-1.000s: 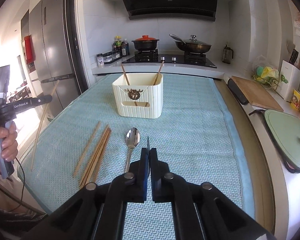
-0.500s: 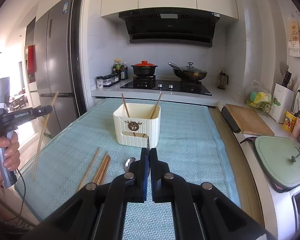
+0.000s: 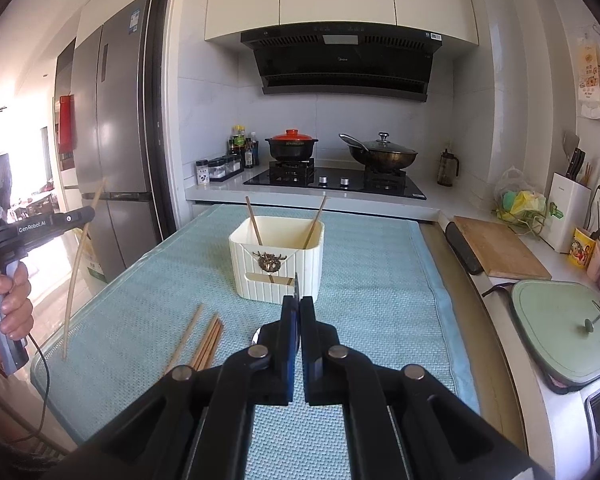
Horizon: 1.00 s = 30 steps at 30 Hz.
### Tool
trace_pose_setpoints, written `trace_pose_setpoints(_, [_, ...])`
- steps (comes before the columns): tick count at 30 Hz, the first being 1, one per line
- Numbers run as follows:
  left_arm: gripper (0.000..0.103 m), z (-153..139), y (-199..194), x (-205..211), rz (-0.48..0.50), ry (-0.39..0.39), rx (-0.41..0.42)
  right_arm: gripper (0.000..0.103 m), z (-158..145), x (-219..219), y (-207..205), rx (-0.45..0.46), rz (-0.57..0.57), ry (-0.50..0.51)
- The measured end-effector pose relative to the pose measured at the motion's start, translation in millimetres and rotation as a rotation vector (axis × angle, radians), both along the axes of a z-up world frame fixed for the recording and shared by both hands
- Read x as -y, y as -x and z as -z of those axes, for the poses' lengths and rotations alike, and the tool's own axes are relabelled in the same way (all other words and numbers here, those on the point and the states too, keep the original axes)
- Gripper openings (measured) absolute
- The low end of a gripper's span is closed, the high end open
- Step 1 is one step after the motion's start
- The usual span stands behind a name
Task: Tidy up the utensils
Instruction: 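Lift and carry the chopstick and fork toward the cream holder with both grippers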
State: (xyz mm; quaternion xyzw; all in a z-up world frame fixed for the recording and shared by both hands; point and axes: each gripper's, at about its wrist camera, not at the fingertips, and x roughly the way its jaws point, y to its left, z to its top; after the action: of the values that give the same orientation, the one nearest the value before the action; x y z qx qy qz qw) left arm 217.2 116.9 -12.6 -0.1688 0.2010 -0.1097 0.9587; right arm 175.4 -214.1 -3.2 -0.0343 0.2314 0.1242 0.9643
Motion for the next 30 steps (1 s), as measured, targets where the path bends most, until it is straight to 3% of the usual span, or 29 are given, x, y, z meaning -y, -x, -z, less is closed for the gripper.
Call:
trace_pose_setpoints(4, [0.005,7.5,-1.9,15.6,-0.002,-0.059,-0.006,0.002,-2.9,-7.1,-2.9,0.014,-0.014,-0.012])
trace_pose_setpoints(8, [0.004,14.2,-6.2,23.7,-0.003,-0.064,-0.018,0.002,-4.4,-11.0,-4.1,0.017,-0.029,-0.024])
trace_pose_setpoints(11, [0.004,12.6,-6.0,31.3,-0.04,-0.144,0.023,0.002,-3.6,-11.8,-4.9,0.031,-0.011,0.01])
trace_pose_setpoints(16, [0.005,17.3,-9.2,21.4,-0.033,-0.072,-0.005,0.002,-0.9,-3.7,-7.0,0.018,0.005,-0.001])
trace_pose_setpoints(19, [0.005,13.7,-3.3,19.6,-0.041,-0.079,0.031,0.002,1.2,-0.9,-6.2,0.015,0.013,0.003])
trace_pose_setpoints(21, [0.005,15.8,-7.8,23.7,-0.059,-0.133,0.022,0.002,2.9,1.1,-7.0,0.008,0.013,-0.003])
trace_pose_setpoints(22, [0.005,16.9,-9.4,23.1,-0.061,-0.13,-0.011,0.002,3.7,1.4,-7.8,0.005,0.012,-0.002])
trace_pose_setpoints(23, [0.005,16.3,-4.8,19.7,-0.032,-0.081,0.018,0.002,4.4,1.1,-9.1,0.003,0.01,0.0])
trace_pose_setpoints(25, [0.005,18.9,-4.0,26.1,-0.064,-0.16,0.033,0.002,4.6,0.8,-9.3,0.003,0.009,0.0])
trace_pose_setpoints(28, [0.004,25.5,-8.6,22.4,-0.029,-0.096,-0.002,0.002,4.2,0.5,-9.3,0.004,0.007,-0.003])
trace_pose_setpoints(30, [0.004,26.1,-9.0,24.3,-0.037,-0.112,-0.003,0.002,3.2,0.2,-9.5,0.007,0.008,-0.001])
